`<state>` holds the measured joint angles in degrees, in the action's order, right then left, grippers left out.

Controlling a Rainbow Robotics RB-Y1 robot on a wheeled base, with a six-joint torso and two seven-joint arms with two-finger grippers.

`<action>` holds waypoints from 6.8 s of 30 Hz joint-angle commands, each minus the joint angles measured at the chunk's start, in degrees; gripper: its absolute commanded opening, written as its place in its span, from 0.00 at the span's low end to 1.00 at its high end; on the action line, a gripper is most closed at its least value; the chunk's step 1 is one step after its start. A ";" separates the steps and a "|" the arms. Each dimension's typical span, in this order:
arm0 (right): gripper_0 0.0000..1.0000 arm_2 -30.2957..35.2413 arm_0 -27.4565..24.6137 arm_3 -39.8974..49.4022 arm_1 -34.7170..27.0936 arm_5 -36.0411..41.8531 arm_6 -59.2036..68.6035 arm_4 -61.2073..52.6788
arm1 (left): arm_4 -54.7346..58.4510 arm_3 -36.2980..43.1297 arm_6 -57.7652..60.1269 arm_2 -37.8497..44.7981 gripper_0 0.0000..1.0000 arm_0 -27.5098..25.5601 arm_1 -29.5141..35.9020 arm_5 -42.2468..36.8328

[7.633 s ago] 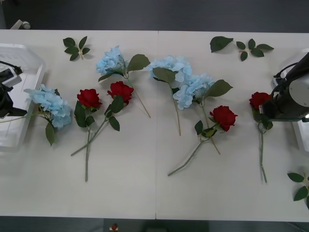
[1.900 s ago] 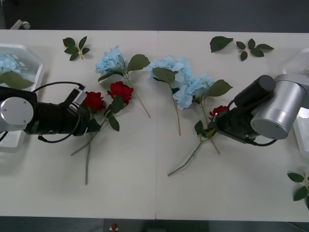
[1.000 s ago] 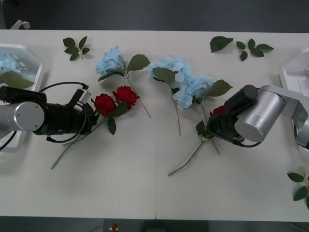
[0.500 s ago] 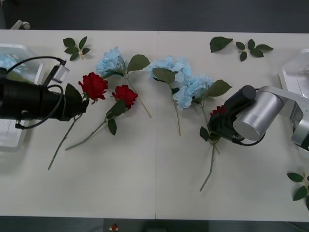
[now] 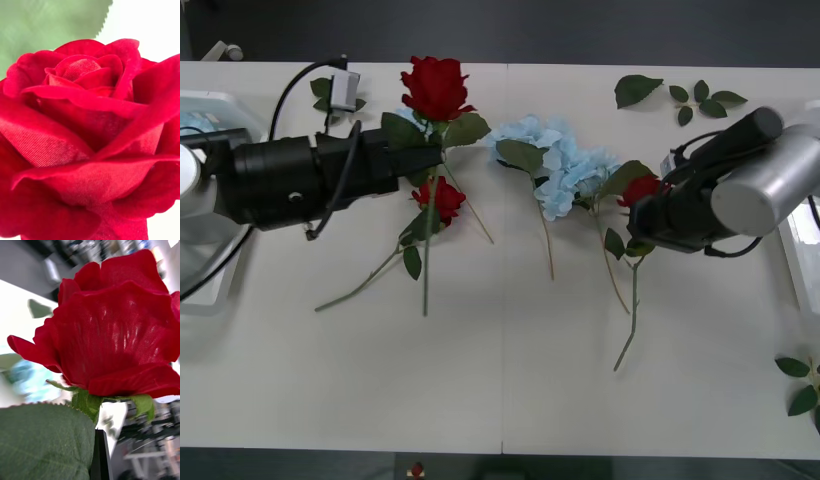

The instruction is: Put the red flowers into the right box and the blue flowers into the left box

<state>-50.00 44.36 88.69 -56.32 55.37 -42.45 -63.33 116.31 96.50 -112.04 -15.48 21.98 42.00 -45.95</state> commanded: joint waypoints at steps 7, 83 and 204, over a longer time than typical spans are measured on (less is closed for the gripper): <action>0.00 9.58 0.73 3.34 -10.74 -0.26 -27.95 -13.92 | -3.72 0.35 -4.95 0.36 0.00 0.08 -21.26 5.00; 1.00 26.01 -14.39 -12.40 -17.86 3.08 -96.41 -63.41 | -5.66 -3.16 -5.56 0.45 0.00 3.51 -27.50 10.71; 0.00 24.08 -25.72 -37.27 -18.39 -30.23 -95.71 -48.03 | -59.27 -3.43 17.82 0.18 1.00 3.95 -5.44 -6.34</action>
<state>-26.48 17.86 53.18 -75.54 26.64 -138.81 -113.19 58.45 92.35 -101.70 -16.57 23.88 38.26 -53.99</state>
